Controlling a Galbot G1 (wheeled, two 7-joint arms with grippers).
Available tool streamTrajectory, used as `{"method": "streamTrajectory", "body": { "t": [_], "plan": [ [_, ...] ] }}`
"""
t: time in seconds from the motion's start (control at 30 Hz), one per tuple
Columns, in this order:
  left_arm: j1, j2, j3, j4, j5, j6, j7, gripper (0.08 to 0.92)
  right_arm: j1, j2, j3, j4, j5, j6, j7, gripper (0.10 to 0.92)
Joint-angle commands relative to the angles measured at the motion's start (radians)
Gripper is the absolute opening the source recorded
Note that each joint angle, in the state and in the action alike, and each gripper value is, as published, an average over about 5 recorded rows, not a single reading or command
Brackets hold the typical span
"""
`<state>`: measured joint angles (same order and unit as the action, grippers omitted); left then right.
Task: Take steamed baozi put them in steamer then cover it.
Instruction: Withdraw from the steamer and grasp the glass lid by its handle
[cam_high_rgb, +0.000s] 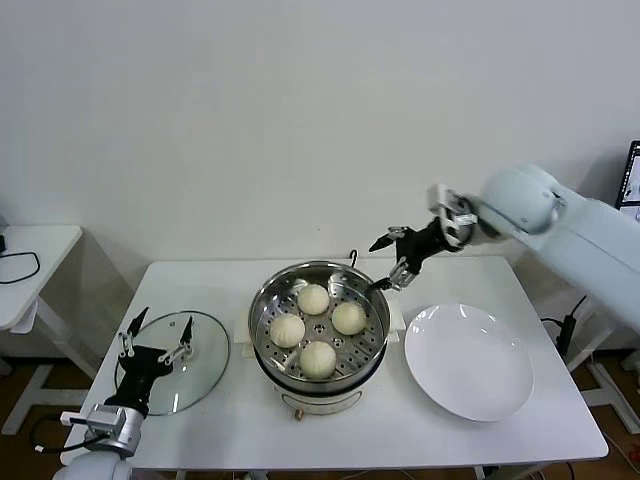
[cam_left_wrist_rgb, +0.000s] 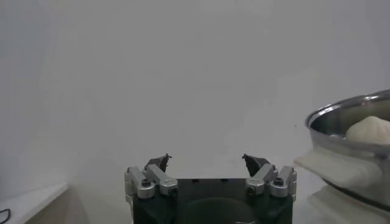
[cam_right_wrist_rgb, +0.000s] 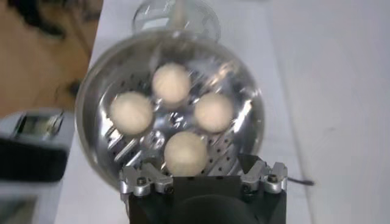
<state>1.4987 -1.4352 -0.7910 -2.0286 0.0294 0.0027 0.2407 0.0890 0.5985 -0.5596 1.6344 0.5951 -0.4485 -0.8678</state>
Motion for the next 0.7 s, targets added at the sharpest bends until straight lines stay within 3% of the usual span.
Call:
{"method": "streamTrajectory", "body": {
  "t": [0.03,0.27,0.7],
  "plan": [
    [-0.023,0.018,0.019,0.008,0.004,0.005,-0.020,0.823,-0.871,-0.082,0.840,0.161,0.185,0.298,0.644,0.823],
    [-0.040,0.010,0.052,0.031,0.022,-0.048,-0.051,0.823,-1.300,0.159,1.167,0.302,0.100,0.445,0.818,0.823],
    [-0.046,0.005,0.066,0.052,0.026,-0.092,-0.103,0.823,-1.619,0.543,1.180,0.371,-0.212,0.799,0.956,0.823]
  ]
}}
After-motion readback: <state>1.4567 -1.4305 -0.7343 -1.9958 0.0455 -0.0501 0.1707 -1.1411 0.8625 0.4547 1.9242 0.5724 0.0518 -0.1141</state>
